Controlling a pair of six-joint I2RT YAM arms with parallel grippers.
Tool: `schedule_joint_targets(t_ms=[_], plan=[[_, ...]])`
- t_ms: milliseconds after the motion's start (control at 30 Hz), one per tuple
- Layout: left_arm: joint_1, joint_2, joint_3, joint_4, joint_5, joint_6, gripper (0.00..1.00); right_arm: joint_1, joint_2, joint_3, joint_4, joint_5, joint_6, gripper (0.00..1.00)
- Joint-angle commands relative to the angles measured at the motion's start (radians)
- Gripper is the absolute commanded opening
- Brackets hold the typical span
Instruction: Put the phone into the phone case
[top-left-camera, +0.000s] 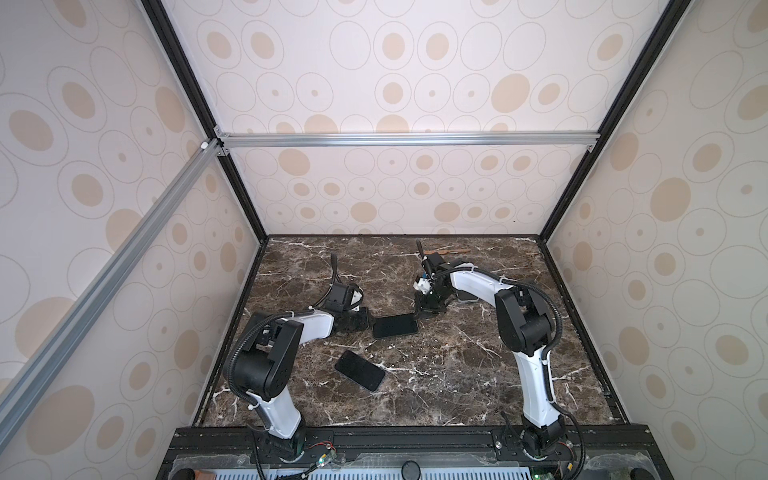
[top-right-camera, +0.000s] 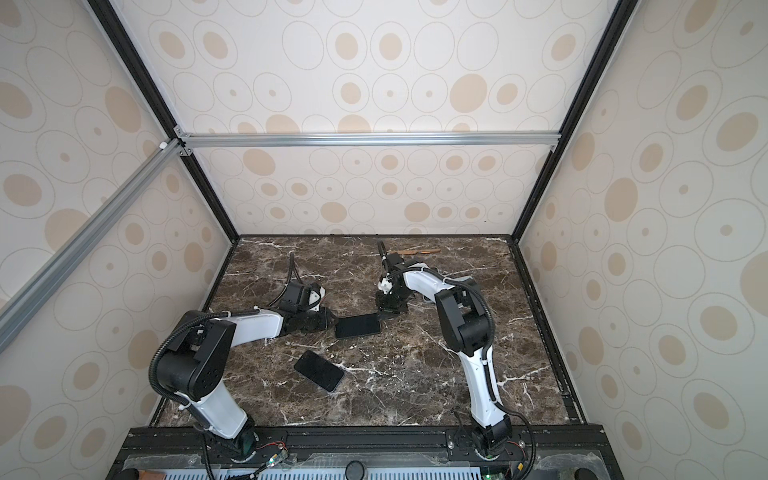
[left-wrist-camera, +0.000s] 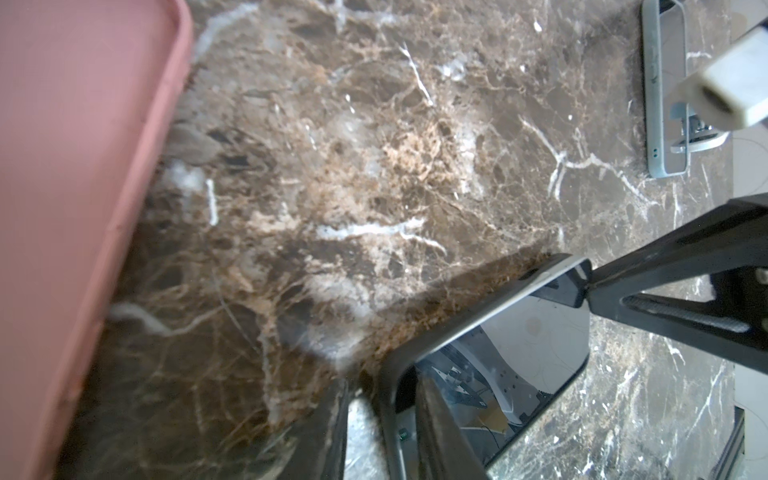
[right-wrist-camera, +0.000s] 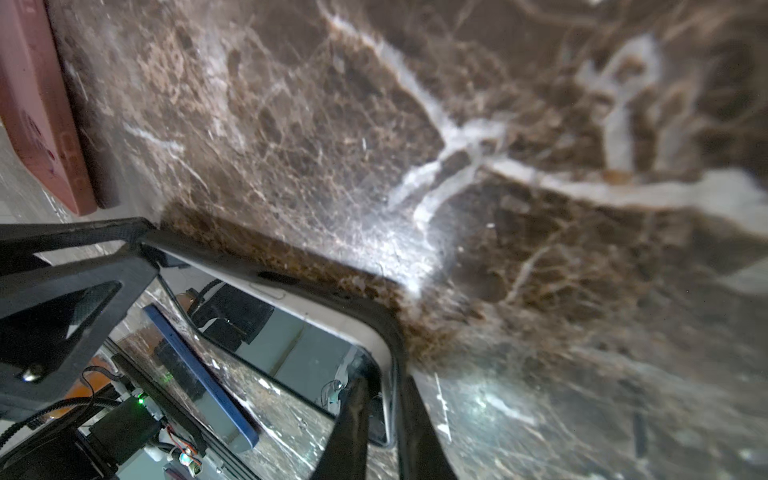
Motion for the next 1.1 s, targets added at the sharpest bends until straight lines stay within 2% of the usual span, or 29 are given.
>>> schedule_joint_targets(t_ms=[0, 300, 567, 733, 1067], plan=[[-0.020, -0.005, -0.017, -0.020, 0.009, -0.011, 0.28, 0.004, -0.005, -0.034, -0.007, 0.018, 0.002, 0.16], [-0.029, 0.001, 0.000, -0.046, -0.028, 0.018, 0.25, 0.008, -0.007, -0.099, 0.067, 0.098, 0.016, 0.15], [-0.030, 0.026, 0.025, -0.072, -0.052, 0.039, 0.24, 0.009, -0.037, -0.082, 0.070, 0.193, -0.004, 0.19], [-0.029, 0.018, 0.036, -0.078, -0.060, 0.049, 0.24, 0.010, 0.005, -0.051, 0.036, 0.186, -0.024, 0.19], [-0.029, 0.014, 0.036, -0.073, -0.054, 0.050, 0.24, 0.023, 0.017, -0.103, 0.068, 0.200, -0.028, 0.15]])
